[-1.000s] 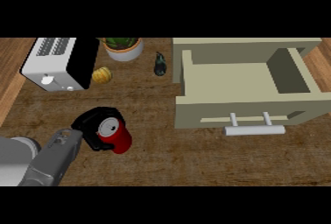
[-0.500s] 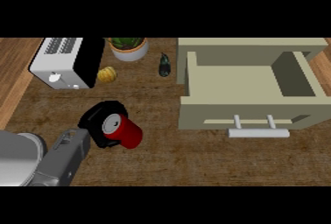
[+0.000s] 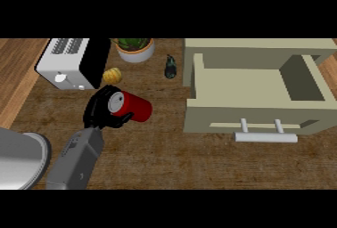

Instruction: Pick up the can, place it into the drawer and close the drawer

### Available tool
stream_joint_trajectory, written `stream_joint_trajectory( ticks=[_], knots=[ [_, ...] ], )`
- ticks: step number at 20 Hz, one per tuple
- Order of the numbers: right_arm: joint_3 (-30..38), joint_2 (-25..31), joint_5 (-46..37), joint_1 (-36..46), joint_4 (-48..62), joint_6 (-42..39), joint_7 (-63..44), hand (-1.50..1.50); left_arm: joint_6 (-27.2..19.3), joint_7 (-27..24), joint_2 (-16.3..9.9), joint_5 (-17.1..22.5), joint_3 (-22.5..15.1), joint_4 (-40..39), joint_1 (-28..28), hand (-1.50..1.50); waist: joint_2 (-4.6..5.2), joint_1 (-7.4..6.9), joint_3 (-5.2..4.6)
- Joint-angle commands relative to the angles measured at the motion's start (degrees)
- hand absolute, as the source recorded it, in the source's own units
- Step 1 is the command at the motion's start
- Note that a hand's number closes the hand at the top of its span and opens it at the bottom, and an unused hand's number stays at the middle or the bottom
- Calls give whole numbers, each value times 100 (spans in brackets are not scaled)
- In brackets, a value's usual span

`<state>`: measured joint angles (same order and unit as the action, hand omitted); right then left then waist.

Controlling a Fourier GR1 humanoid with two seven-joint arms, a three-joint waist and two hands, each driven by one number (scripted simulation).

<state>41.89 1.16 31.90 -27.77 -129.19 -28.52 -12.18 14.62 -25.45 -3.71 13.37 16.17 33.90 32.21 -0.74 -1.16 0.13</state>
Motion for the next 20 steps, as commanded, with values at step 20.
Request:
stream_joint_trajectory(
  ticks=[20],
  knots=[
    [-487,-113,-207,-77,-312,262,19,-150,-3713,3644,368,-185,-2251,4838,417,150,55,170,-9]
  ],
)
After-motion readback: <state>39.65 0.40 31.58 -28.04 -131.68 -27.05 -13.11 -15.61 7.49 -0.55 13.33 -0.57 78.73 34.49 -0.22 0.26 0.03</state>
